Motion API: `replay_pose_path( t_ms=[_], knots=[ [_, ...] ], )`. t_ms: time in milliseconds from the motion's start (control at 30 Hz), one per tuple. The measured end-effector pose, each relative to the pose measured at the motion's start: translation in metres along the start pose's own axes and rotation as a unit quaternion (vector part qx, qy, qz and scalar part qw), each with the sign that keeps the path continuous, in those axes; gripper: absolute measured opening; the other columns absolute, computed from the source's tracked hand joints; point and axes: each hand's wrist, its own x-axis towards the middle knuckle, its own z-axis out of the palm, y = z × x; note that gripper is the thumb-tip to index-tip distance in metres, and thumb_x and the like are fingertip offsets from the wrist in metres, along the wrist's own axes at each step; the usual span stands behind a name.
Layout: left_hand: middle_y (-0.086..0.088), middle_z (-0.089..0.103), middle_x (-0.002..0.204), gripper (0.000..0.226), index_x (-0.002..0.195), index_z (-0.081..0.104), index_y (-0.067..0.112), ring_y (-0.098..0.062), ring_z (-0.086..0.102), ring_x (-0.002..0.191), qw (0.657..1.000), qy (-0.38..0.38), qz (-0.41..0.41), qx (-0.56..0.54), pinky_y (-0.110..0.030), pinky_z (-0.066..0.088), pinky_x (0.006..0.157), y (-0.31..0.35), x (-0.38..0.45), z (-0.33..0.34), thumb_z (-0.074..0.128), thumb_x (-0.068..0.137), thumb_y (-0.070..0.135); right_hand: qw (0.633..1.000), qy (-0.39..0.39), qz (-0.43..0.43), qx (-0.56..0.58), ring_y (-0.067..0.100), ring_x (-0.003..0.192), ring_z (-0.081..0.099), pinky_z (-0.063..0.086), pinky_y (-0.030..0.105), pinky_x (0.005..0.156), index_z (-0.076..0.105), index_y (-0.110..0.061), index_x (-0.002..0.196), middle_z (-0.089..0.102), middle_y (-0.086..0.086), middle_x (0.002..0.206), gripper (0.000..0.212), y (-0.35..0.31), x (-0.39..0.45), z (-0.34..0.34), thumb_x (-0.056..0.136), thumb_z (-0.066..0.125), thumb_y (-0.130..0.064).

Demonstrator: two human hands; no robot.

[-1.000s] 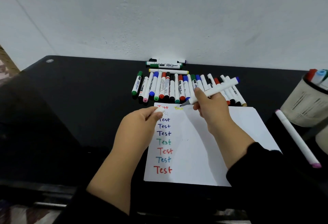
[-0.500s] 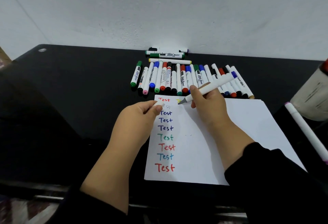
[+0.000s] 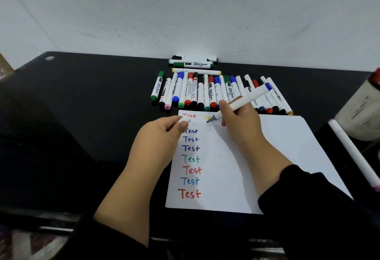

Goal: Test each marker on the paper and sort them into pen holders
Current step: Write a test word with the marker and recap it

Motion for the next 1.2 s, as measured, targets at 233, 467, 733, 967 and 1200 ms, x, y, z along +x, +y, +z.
replay_pose_path(
  t_ms=[233, 467, 733, 967, 1200],
  knots=[
    [0.014, 0.059, 0.122, 0.034, 0.125, 0.059, 0.033, 0.001, 0.041, 0.088, 1.000, 0.003, 0.006, 0.006, -0.018, 0.033, 0.070, -0.0009, 0.0004, -0.0002, 0.051, 0.092, 0.041, 1.000, 0.012, 0.005, 0.012, 0.011, 0.060, 0.047, 0.040, 0.024, 0.059, 0.052, -0.010, 0.079, 0.053, -0.001, 0.061, 0.023, 0.0017, 0.0001, -0.0005, 0.092, 0.058, -0.028],
    [0.014, 0.059, 0.121, 0.035, 0.125, 0.059, 0.033, 0.002, 0.040, 0.087, 1.000, 0.006, 0.009, 0.003, -0.015, 0.033, 0.064, -0.0029, 0.0011, -0.0010, 0.052, 0.092, 0.041, 1.000, 0.023, -0.003, 0.008, 0.012, 0.058, 0.045, 0.038, 0.018, 0.053, 0.049, -0.013, 0.074, 0.052, -0.005, 0.058, 0.025, 0.0026, 0.0009, -0.0011, 0.093, 0.057, -0.028],
    [0.015, 0.060, 0.120, 0.035, 0.125, 0.059, 0.033, 0.001, 0.041, 0.089, 1.000, -0.002, 0.011, 0.006, -0.018, 0.035, 0.070, -0.0036, 0.0024, 0.0022, 0.052, 0.092, 0.043, 1.000, 0.026, -0.002, 0.001, 0.012, 0.057, 0.044, 0.035, 0.011, 0.046, 0.048, -0.013, 0.074, 0.050, -0.001, 0.061, 0.025, 0.0018, -0.0001, -0.0021, 0.093, 0.057, -0.027],
    [0.015, 0.061, 0.118, 0.035, 0.125, 0.059, 0.034, 0.003, 0.041, 0.079, 1.000, -0.001, 0.013, 0.006, -0.010, 0.029, 0.062, -0.0056, 0.0035, 0.0022, 0.052, 0.092, 0.042, 0.999, 0.045, 0.013, 0.010, 0.006, 0.058, 0.042, 0.033, 0.007, 0.045, 0.046, -0.015, 0.073, 0.047, -0.004, 0.065, 0.024, -0.0004, -0.0006, -0.0046, 0.093, 0.056, -0.024],
    [0.014, 0.059, 0.122, 0.035, 0.124, 0.060, 0.032, 0.001, 0.041, 0.091, 1.000, -0.003, 0.013, 0.007, -0.020, 0.032, 0.072, -0.0058, 0.0038, 0.0022, 0.052, 0.092, 0.042, 0.998, 0.052, 0.021, 0.000, 0.006, 0.057, 0.042, 0.033, 0.009, 0.044, 0.047, -0.014, 0.074, 0.047, -0.004, 0.064, 0.022, -0.0016, -0.0015, -0.0060, 0.092, 0.055, -0.023]
  ],
)
